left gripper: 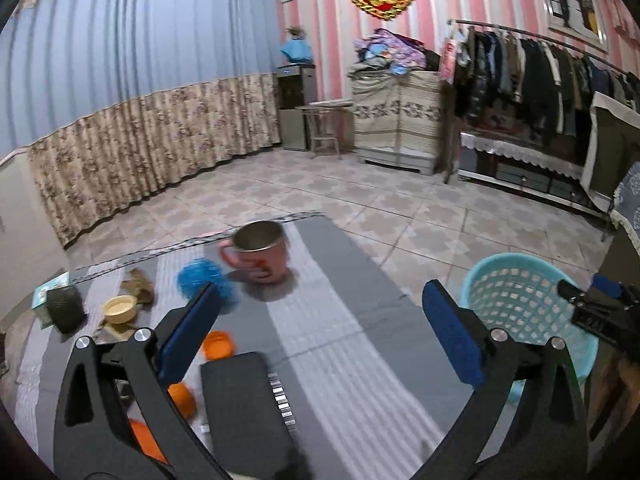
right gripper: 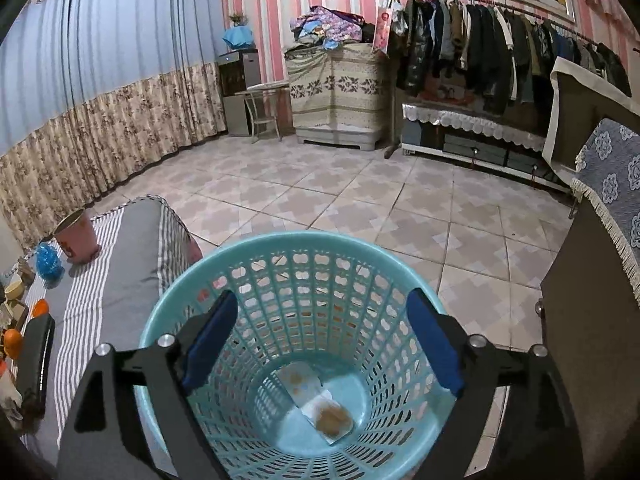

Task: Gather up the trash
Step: 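Open the right tool to drop the brown wrapper into the basket, then grasp a mandarin orange on the mat with the left tool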

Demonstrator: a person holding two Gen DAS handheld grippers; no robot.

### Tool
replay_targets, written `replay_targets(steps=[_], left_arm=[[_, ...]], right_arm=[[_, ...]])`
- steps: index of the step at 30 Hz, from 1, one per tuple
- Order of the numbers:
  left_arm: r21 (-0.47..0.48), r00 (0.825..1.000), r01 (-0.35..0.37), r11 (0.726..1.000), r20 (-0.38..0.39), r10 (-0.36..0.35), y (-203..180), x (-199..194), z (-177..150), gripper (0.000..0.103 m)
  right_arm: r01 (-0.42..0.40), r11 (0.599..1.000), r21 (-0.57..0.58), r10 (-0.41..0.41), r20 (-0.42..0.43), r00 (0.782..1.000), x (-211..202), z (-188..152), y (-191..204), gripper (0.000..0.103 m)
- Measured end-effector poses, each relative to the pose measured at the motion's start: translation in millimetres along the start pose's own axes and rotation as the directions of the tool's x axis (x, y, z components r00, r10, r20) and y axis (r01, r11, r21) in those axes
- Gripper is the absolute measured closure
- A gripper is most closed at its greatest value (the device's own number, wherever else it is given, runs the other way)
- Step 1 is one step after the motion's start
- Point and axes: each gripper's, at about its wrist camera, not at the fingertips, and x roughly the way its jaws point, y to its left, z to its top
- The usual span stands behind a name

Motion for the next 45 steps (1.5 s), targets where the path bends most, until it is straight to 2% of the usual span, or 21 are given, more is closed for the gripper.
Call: replay_targets(steps=[7, 13, 17, 24, 32, 34, 37, 39, 43, 45], left_arm=[[-0.059, 0.995, -0.103, 0.993, -0.013, 0.103, 65, -24, -22, 0.005], [-0.088, 0.972, -0.231, 0.969, -0.072, 0.226, 128, -37, -58, 0.005], [-0.128, 0.956, -0.28, 0.952, -0.124, 0.265, 161, -41, -82, 0.005], [-0.183, 0.936, -0.321, 0.929, -0.21, 0.282, 200, -40, -123, 0.005], [-0.247, 0.925, -0.324, 0.913, -0.286, 0.251, 221, -29, -139, 0.006], [-0.26, 0.926, -0.311, 0.914, -0.297, 0.231, 223, -25, -139, 0.011], [-0.262, 0.92, -0.3, 0.917, -0.333, 0.206, 225, -12, -141, 0.022], [-0.273, 0.921, -0.28, 0.921, -0.348, 0.177, 226, -6, -142, 0.036], [-0.298, 0.931, -0.235, 0.925, -0.344, 0.125, 230, -2, -144, 0.055], [-0.293, 0.935, -0.228, 0.928, -0.333, 0.125, 229, -5, -143, 0.064]], right_arm=[[-0.015, 0.999, -0.044, 0.016, 0.02, 1.0, -17, -7, 27, 0.015], [-0.067, 0.996, -0.057, 0.069, 0.034, 0.997, -33, -16, 60, 0.012], [-0.107, 0.989, -0.101, 0.114, 0.068, 0.991, -49, -22, 86, 0.008], [-0.152, 0.974, -0.168, 0.165, 0.065, 0.984, -57, -36, 124, 0.005], [-0.161, 0.966, -0.2, 0.169, 0.02, 0.985, -48, -51, 142, 0.005], [-0.155, 0.965, -0.21, 0.161, 0.013, 0.987, -45, -54, 144, 0.005], [-0.156, 0.965, -0.21, 0.159, -0.005, 0.987, -41, -58, 146, 0.005], [-0.163, 0.964, -0.21, 0.164, -0.013, 0.986, -40, -59, 146, 0.005], [-0.177, 0.958, -0.226, 0.175, -0.032, 0.984, -40, -60, 154, 0.005], [-0.198, 0.953, -0.227, 0.194, -0.04, 0.98, -43, -60, 161, 0.005]])
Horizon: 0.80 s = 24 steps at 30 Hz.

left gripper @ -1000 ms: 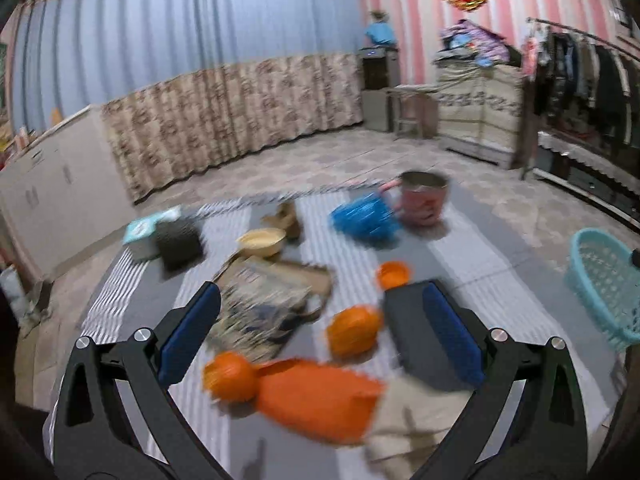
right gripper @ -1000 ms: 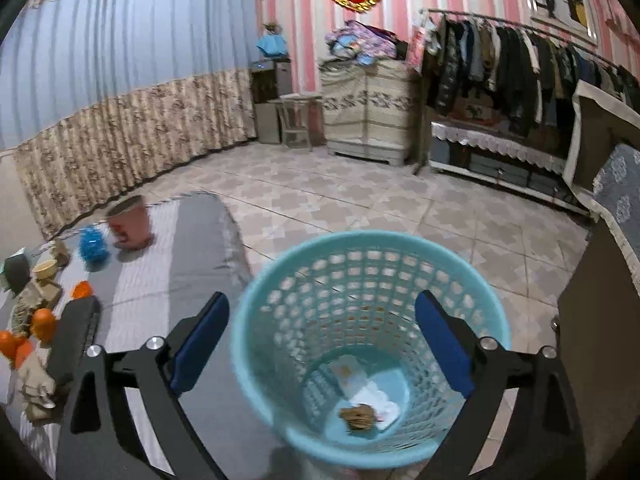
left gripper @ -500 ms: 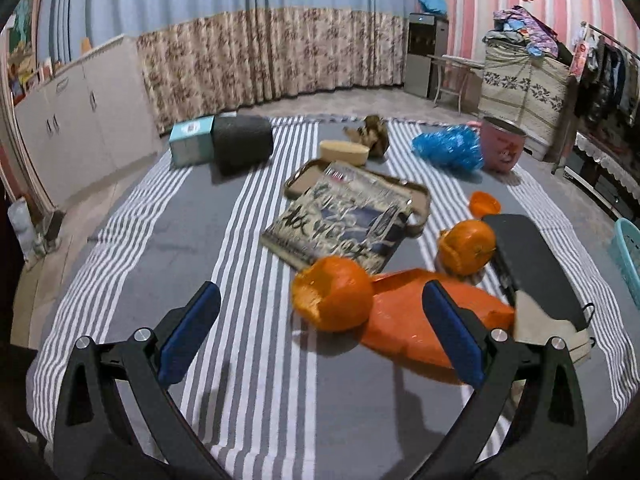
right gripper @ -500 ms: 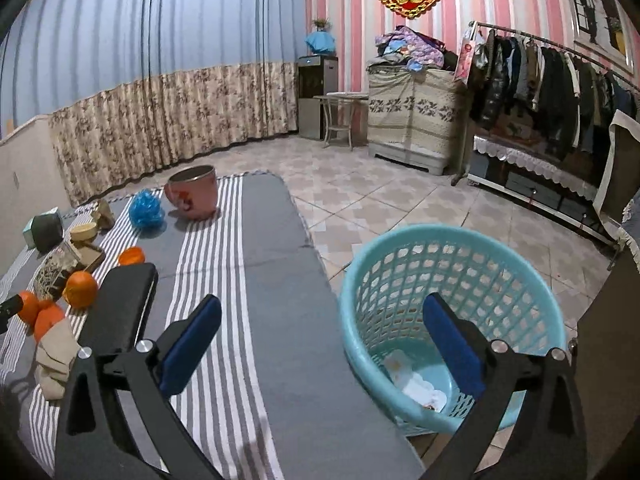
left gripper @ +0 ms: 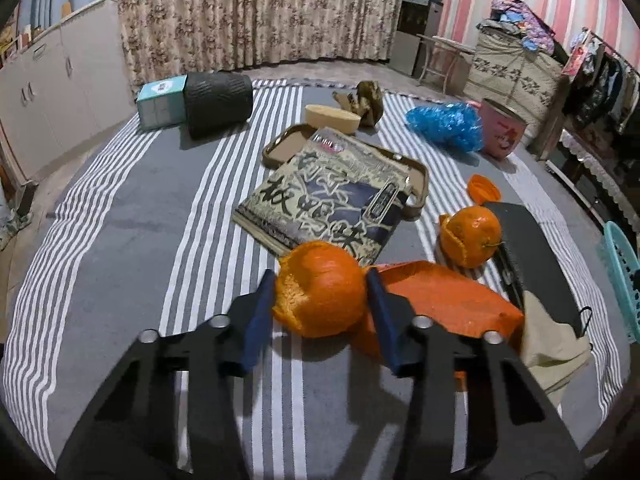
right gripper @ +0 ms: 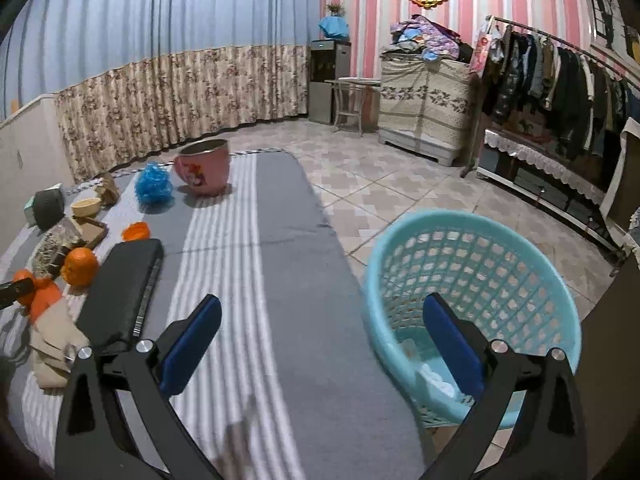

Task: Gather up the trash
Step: 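Grasp a mandarin orange on the mat with the left tool, then grasp a second mandarin orange with the right tool while the left holds its orange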

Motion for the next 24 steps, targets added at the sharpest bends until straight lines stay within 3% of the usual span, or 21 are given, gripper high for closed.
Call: replay_targets(steps=[6, 12, 18, 24], left_arm=[[0.031, 0.998, -0.012, 0.999, 0.056, 0.011, 10, -18, 10, 0.067], [0.053, 0.991, -0.072, 0.996, 0.118, 0.065, 36, -28, 21, 0.067], [0.031, 0.985, -0.093, 0.995, 0.148, 0.087, 65, -29, 28, 0.067], [0.028, 0.982, -0.111, 0.993, 0.155, 0.106, 87, -24, 30, 0.067]], right_arm=[[-0.08, 0.995, -0.065, 0.08, 0.001, 0.997, -5, 9, 52, 0.005], [-0.164, 0.978, -0.131, 0.161, -0.028, 0.986, 2, 15, 128, 0.005], [-0.207, 0.947, -0.245, 0.184, -0.113, 0.976, 21, 16, 203, 0.005], [-0.227, 0.932, -0.284, 0.171, -0.209, 0.963, 48, 12, 244, 0.005]])
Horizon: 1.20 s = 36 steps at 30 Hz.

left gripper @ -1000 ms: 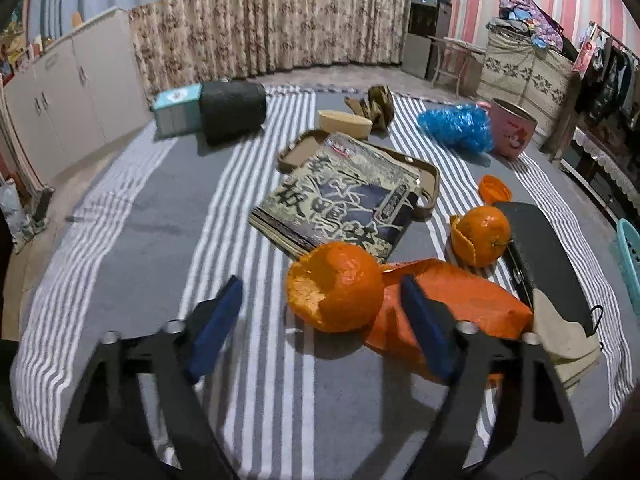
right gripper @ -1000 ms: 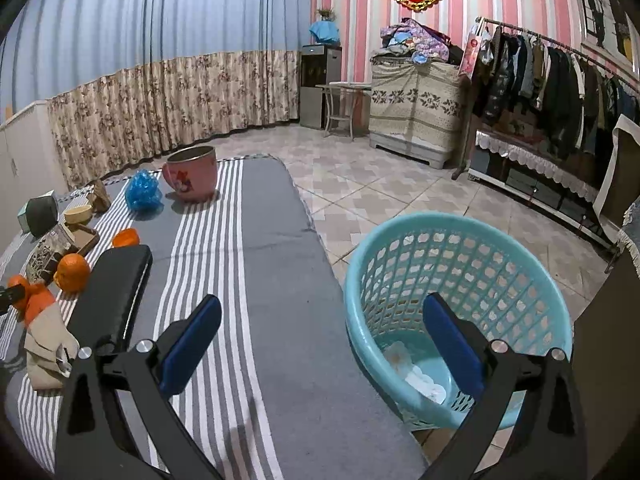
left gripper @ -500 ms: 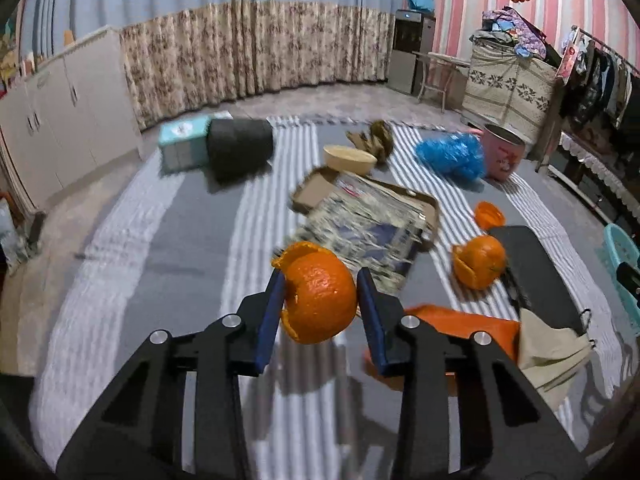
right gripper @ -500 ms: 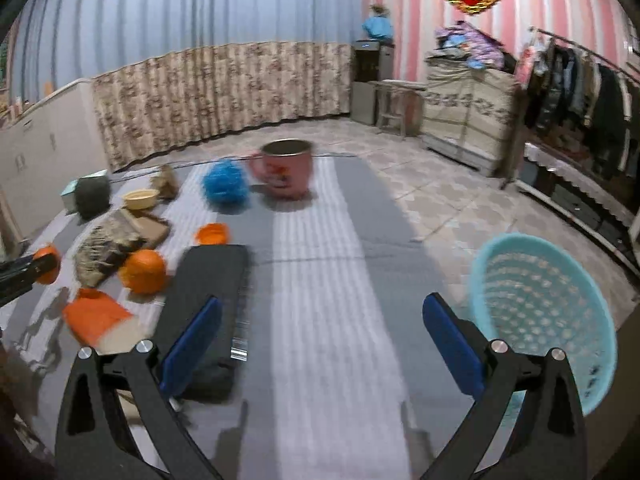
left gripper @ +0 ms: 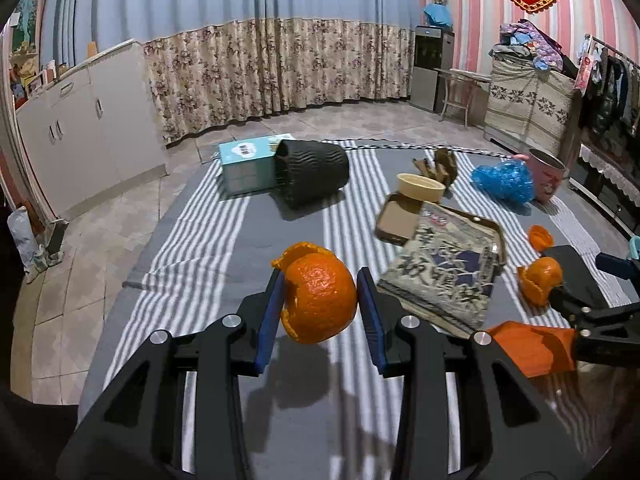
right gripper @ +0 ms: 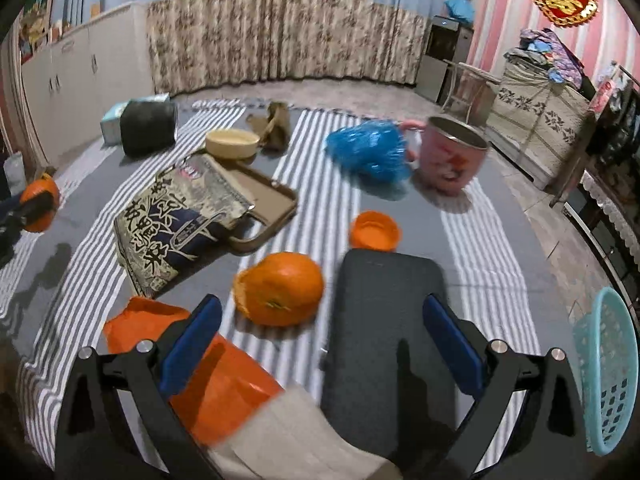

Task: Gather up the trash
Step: 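Grasp a second mandarin orange with the right tool while the left holds its orange, then carry both oranges over the basket while the left tool releases its orange inside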

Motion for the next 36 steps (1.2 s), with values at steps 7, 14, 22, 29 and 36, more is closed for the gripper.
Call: replay_targets(steps=[7, 14, 22, 29, 36], left_arm=[[-0.043, 1.0, -0.009, 0.999, -0.006, 0.009, 23, 7, 0, 0.067], [-0.047, 1.0, -0.016, 0.999, -0.004, 0.015, 23, 6, 1, 0.067], [-0.017, 1.0, -0.012, 1.0, 0.028, 0.012, 1, -10, 11, 0.067], [0.035, 0.998, 0.02, 0.999, 0.062, -0.022, -43, -27, 21, 0.067], [0.082, 0.991, 0.099, 0.992, 0.085, -0.106, -107, -38, 26, 0.067]], right_arm=[[0.005, 0.998, -0.06, -0.008, -0.059, 0.998, 21, 0, 18, 0.029], [-0.062, 0.997, -0.045, 0.06, -0.04, 0.997, 14, 4, 11, 0.056], [-0.083, 0.996, 0.043, 0.078, 0.101, 0.992, -41, 7, -41, 0.056], [-0.007, 0.989, 0.148, -0.02, 0.181, 0.983, -85, -16, -131, 0.056], [0.147, 0.956, 0.253, -0.197, 0.186, 0.963, -120, -59, -228, 0.056]])
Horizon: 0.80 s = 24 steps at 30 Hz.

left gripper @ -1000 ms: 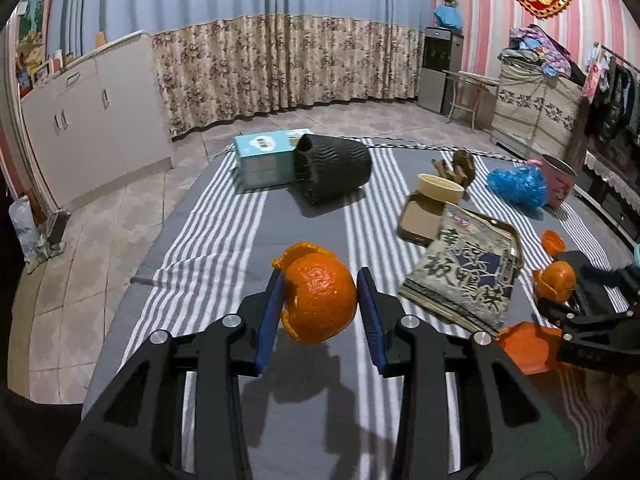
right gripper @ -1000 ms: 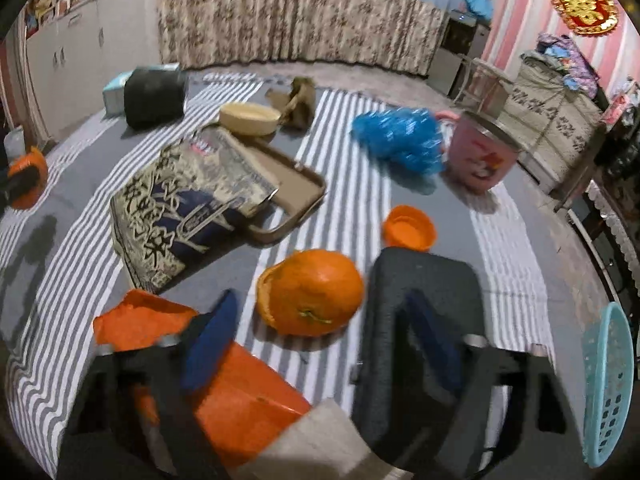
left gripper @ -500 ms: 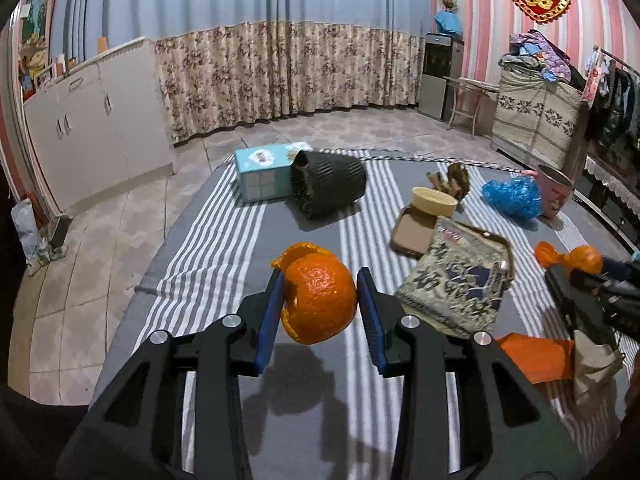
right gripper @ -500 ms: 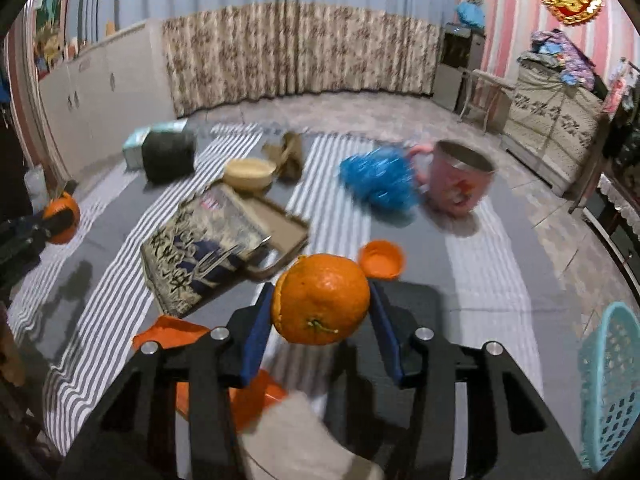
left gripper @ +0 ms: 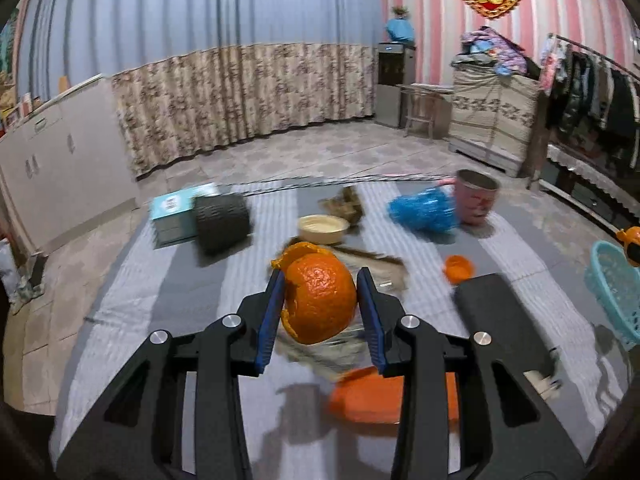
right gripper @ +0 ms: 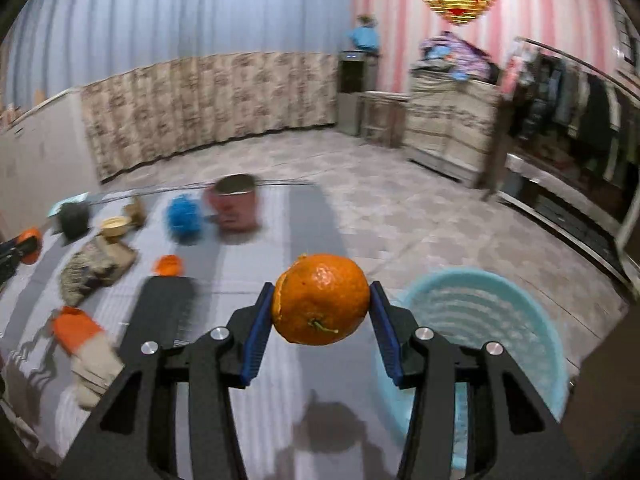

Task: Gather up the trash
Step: 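Carry both oranges over the basket while the left tool releases its orange inside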

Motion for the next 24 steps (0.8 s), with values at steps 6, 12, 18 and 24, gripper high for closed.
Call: replay_targets(steps=[6, 12, 18, 24], left_arm=[[0.064, 0.997, 0.07, 0.995, 0.005, -0.071, -69, -1, 7, 0.067], [0.137, 0.985, 0.162, 0.977, 0.029, -0.168, -152, -6, 12, 0.067], [0.184, 0.955, 0.287, 0.94, 0.014, -0.295, -240, -4, 14, 0.067], [0.239, 0.926, 0.365, 0.9, 0.005, -0.377, -300, -5, 14, 0.067]], right_arm=[[0.144, 0.984, 0.103, -0.146, 0.009, 0.989, -5, -14, -87, 0.056], [0.196, 0.963, 0.184, -0.2, 0.001, 0.98, -4, -23, -135, 0.056], [0.2, 0.954, 0.225, -0.203, -0.007, 0.979, 2, -29, -149, 0.056], [0.204, 0.944, 0.259, -0.201, -0.04, 0.979, 13, -37, -162, 0.056]])
